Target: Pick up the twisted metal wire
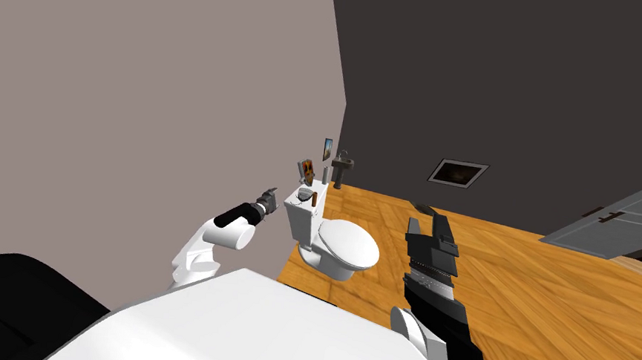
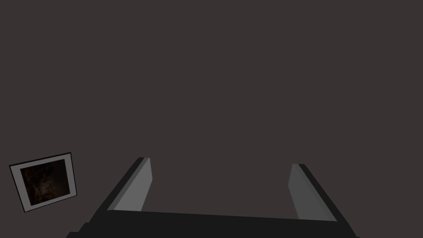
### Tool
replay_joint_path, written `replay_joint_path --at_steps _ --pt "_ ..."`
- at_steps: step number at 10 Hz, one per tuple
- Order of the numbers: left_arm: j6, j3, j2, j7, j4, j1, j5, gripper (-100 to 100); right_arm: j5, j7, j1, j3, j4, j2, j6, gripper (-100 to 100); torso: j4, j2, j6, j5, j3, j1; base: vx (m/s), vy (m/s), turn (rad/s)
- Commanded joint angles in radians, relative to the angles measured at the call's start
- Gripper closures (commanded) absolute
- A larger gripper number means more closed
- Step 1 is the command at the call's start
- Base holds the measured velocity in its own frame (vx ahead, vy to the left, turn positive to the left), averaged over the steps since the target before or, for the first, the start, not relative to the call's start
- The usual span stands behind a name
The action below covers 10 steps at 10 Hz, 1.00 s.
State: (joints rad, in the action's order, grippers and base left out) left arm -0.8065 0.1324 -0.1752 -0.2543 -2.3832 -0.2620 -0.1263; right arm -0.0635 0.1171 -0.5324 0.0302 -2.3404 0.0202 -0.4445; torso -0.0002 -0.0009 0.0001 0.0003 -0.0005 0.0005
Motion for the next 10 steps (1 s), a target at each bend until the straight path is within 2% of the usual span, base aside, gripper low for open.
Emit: replay_joint_path --at_steps 1,5,8,9,10 --pt "-0.031 0.001 -0.001 -0.001 0.002 0.003 -0.002 -100 0.0 0.0 0.0 0.0 0.0 0.0 0.0 0 0.0 0.0 0.0 0.0 0.0 0.0 0.007 0.005 0.0" --pt "-0.156 0.012 -0.014 -0.005 -0.011 0.025 -0.024 -100 0.0 0.0 0.0 0.0 0.0 0.0 0.0 0 0.0 -0.001 0.0 0.0 -0.001 0.0 0.026 0.012 -0.016" --pt "-0.232 0.016 -0.02 -0.007 -0.017 0.035 -0.036 -100 0.0 0.0 0.0 0.0 0.0 0.0 0.0 0 0.0 -0.001 0.0 0.0 0.0 0.0 0.022 0.007 -0.016" --pt "-0.243 0.016 -0.02 -0.007 -0.017 0.035 -0.036 -100 0.0 0.0 0.0 0.0 0.0 0.0 0.0 0 0.0 -0.001 0.0 0.0 -0.001 0.0 0.016 0.002 -0.001" --pt "-0.28 0.02 -0.028 -0.007 -0.023 0.044 -0.051 -100 0.0 0.0 0.0 0.0 0.0 0.0 0.0 0 0.0 0.0 0.0 0.0 0.0 -0.001 0.036 0.005 -0.034"
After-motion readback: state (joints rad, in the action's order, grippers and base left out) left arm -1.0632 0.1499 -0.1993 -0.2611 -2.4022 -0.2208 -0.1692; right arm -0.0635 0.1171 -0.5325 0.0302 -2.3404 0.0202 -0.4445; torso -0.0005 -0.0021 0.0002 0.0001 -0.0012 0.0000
